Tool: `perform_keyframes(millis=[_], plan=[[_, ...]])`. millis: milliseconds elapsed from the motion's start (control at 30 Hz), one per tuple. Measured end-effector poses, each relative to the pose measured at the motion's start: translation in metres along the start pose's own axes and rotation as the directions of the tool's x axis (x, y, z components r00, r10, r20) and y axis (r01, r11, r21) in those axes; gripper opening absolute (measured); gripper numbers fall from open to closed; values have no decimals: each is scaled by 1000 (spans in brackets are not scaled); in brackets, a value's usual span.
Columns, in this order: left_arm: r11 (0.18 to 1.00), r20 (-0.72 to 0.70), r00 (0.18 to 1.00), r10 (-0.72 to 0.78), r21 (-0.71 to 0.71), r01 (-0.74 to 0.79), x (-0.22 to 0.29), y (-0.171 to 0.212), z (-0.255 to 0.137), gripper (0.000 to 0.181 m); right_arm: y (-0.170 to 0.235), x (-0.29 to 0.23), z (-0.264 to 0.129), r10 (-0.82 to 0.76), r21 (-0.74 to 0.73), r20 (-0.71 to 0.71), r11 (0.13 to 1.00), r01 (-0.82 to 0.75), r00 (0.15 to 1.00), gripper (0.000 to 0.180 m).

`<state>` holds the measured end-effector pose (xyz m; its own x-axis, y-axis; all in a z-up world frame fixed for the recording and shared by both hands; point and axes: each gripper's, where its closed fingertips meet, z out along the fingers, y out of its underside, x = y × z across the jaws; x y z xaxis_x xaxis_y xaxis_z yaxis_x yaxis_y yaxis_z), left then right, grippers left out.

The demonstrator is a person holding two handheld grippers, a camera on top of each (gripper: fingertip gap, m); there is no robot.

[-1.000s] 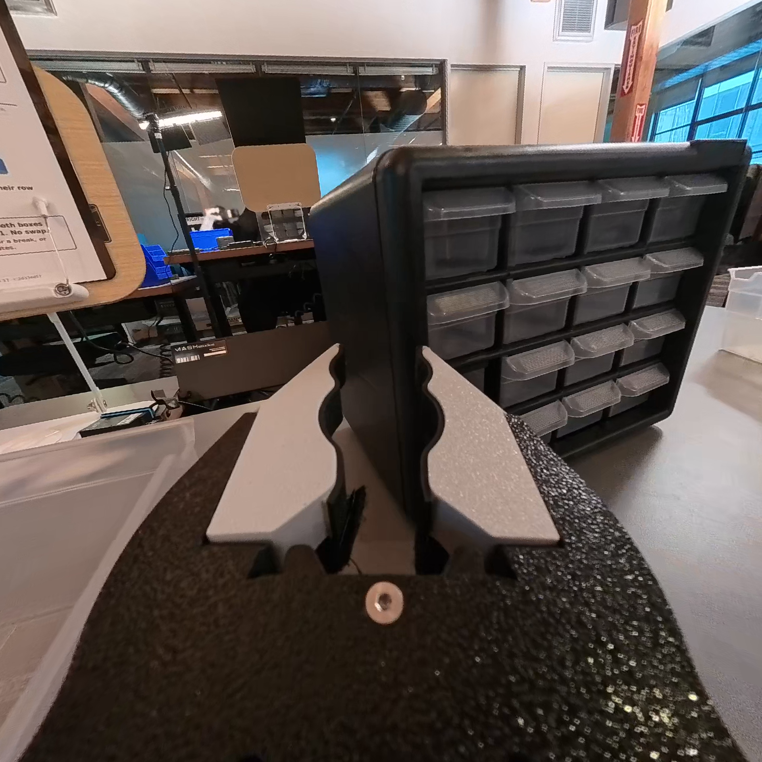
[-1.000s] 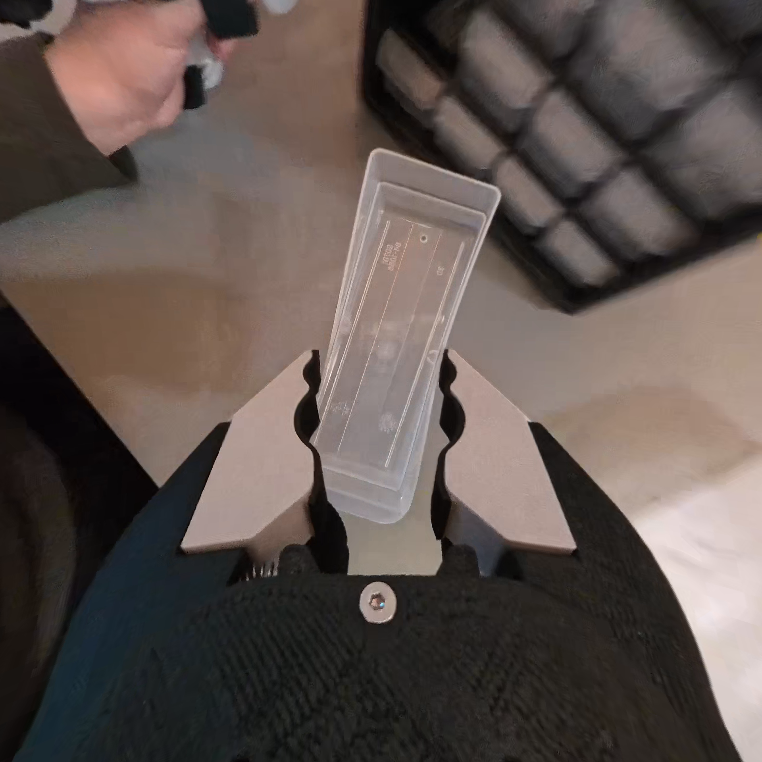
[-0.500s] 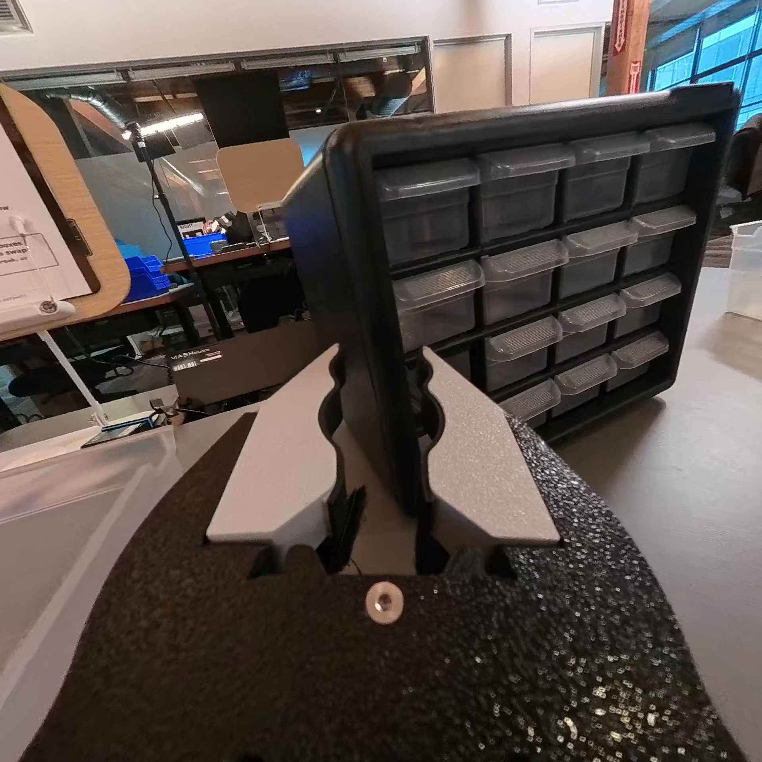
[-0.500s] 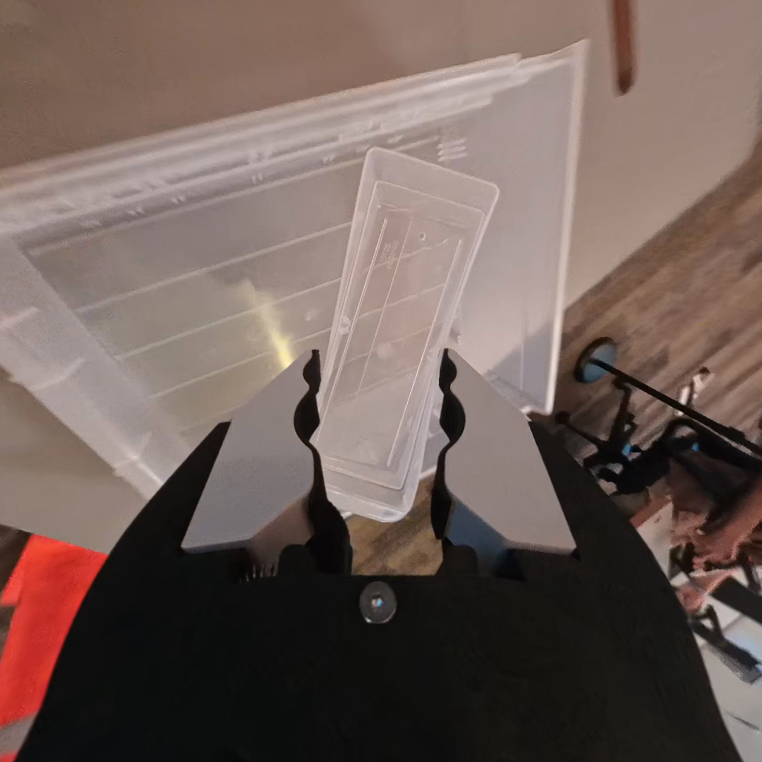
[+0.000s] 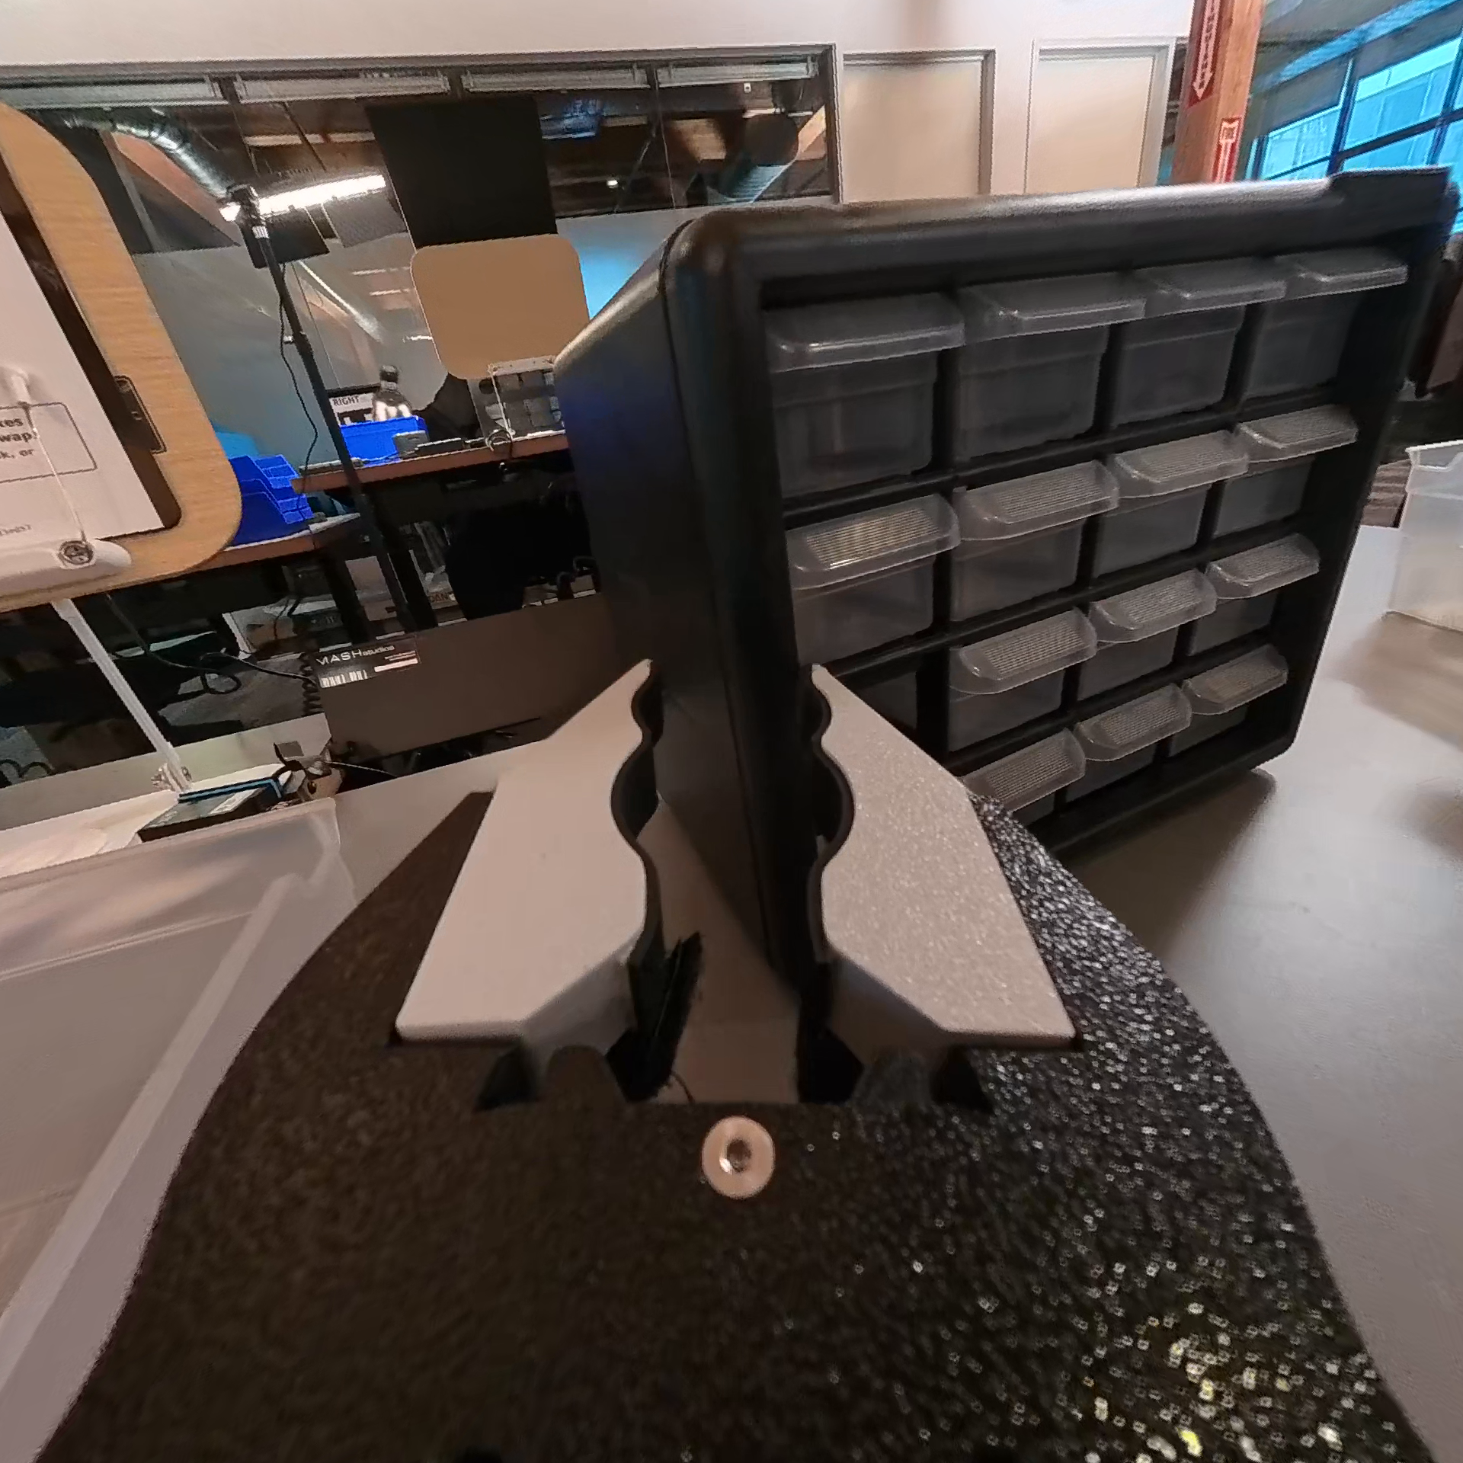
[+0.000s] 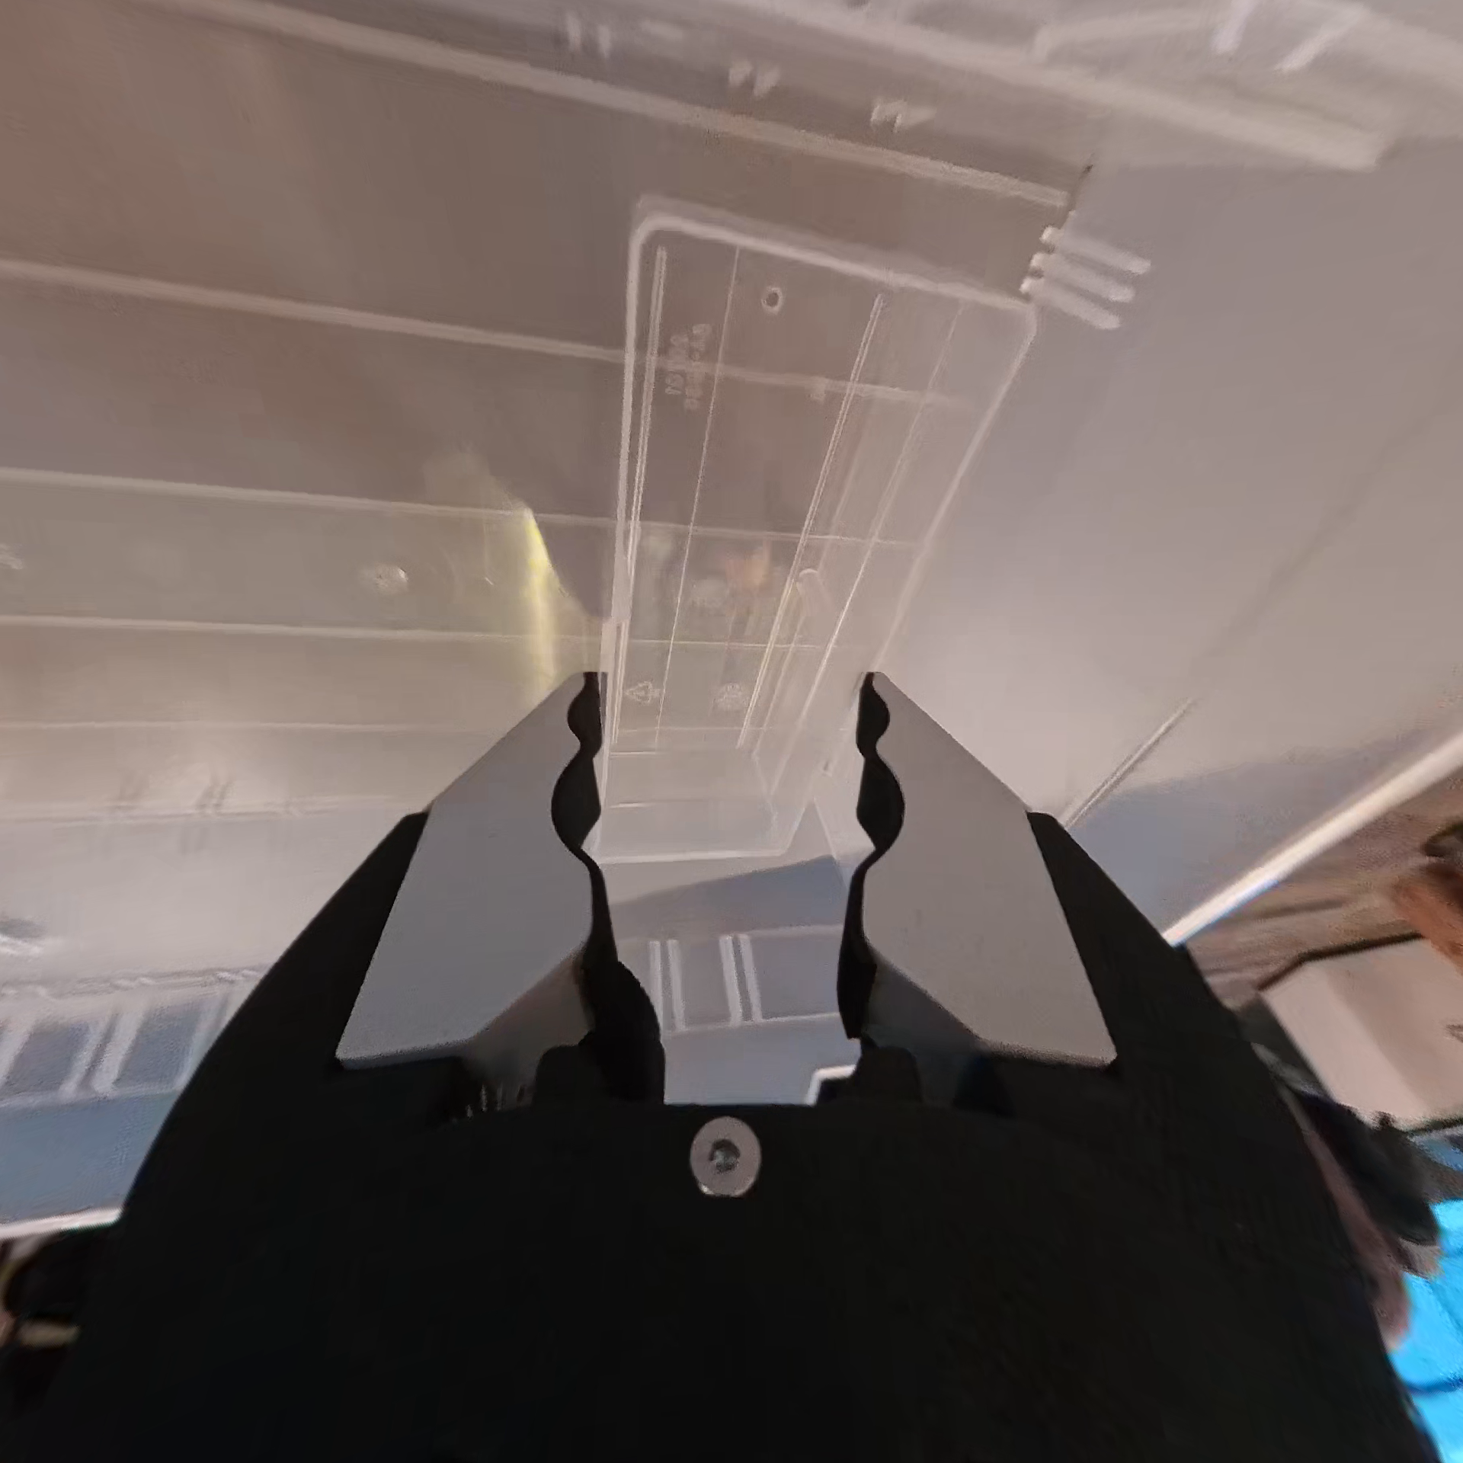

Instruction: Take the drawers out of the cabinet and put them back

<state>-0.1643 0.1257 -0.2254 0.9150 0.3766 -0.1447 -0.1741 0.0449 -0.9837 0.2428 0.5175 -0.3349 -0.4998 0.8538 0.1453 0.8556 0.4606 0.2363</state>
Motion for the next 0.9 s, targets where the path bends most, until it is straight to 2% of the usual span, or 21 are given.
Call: perform_keyframes(millis=[100,233,333,433,533,633,733,833,900], plan=[[1000,-6,1000,-7,-6,7,1,2,1,32,4,12,-1,-58,-65,-72,996,53,996,76],[999,-13,1000,-3,-41,3,1,9,3,37,5,14,-19,-21,-73,-170,997,9,985,88],[999,-10,1000,-20,-44,20,-1,11,4,39,0,14,-56,114,77,-320,993,-94,940,88],[997,-46,997,-68,-23,67,2,6,3,46,-21,4,-119,315,350,-444,923,-161,839,86],[996,-71,995,-69,53,73,4,-14,-3,52,-74,-33,-189,436,604,-484,794,-71,759,83],[989,-88,994,-70,122,80,8,-47,-8,60,-138,-80,-228,467,712,-503,701,43,727,79],[975,-85,991,-107,187,122,4,-89,-6,68,-211,-118,-233,483,789,-456,608,89,748,72],[967,-72,989,-127,211,139,-9,-117,6,65,-286,-143,-226,478,871,-392,468,150,786,61],[971,-114,985,-132,184,152,-10,-120,20,56,-327,-148,-218,487,894,-369,420,158,792,58]])
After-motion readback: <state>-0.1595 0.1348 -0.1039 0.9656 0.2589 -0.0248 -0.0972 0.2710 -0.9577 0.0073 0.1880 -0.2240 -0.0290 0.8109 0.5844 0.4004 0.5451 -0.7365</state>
